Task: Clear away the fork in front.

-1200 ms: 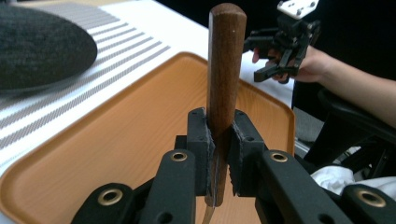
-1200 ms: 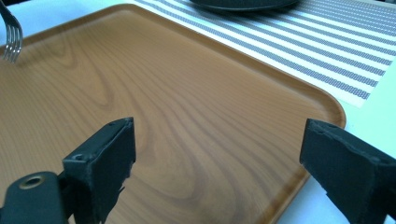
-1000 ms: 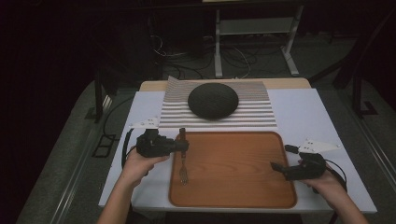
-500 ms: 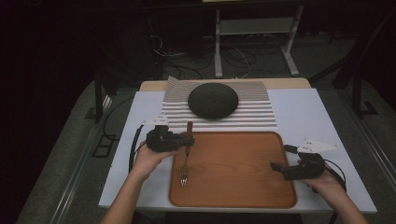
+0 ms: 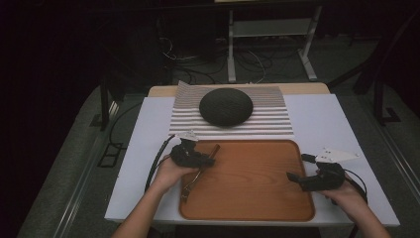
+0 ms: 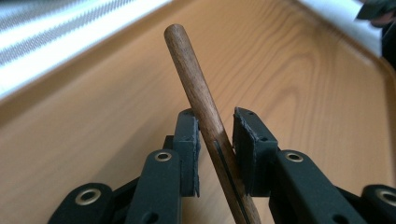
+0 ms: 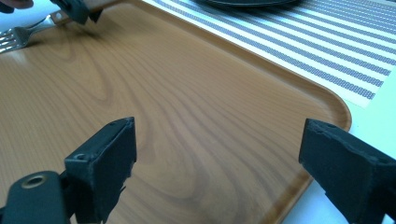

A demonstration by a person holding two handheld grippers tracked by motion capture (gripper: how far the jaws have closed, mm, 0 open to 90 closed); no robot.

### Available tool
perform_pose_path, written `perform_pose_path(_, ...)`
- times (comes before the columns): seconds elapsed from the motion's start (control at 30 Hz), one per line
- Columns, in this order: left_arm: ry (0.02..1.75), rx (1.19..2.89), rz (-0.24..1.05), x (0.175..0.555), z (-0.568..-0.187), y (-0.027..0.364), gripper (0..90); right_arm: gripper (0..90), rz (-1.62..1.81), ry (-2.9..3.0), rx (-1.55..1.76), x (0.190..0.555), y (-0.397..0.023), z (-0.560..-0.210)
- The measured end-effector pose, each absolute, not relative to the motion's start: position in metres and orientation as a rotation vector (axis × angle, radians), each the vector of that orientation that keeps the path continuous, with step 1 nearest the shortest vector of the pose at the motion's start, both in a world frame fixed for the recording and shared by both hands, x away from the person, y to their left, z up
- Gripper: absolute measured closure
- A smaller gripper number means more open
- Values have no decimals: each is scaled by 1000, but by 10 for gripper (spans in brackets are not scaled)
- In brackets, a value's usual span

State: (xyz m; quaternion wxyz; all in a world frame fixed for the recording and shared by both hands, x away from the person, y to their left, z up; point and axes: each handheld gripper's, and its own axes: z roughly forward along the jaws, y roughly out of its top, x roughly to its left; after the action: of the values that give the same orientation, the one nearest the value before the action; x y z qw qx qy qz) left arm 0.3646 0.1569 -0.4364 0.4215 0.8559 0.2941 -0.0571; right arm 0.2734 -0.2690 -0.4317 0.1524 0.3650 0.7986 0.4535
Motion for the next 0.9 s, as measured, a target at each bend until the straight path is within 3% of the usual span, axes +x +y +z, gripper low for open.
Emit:
perform_pose_path(0.57,738,2177,-114,363,-441,152,660,114,1291,2297,1033,273,-268,-432)
perform_pose_path(0.7,712,2154,-94,359,-436,150,707,117,1289,2300,1032,273,-268,-432)
perform_pose_path(0.73,700,2154,-88,357,-435,149,787,118,1287,2301,1032,273,-268,-432)
perform_pose_path(0.8,681,2150,-94,356,-434,146,816,119,1287,2301,1032,273,-268,-432)
perform_pose_path(0.83,673,2150,-98,355,-434,145,886,120,1286,2300,1033,273,-268,-432)
perform_pose_path(0.9,654,2160,-106,353,-435,141,895,120,1286,2300,1031,273,-268,-432)
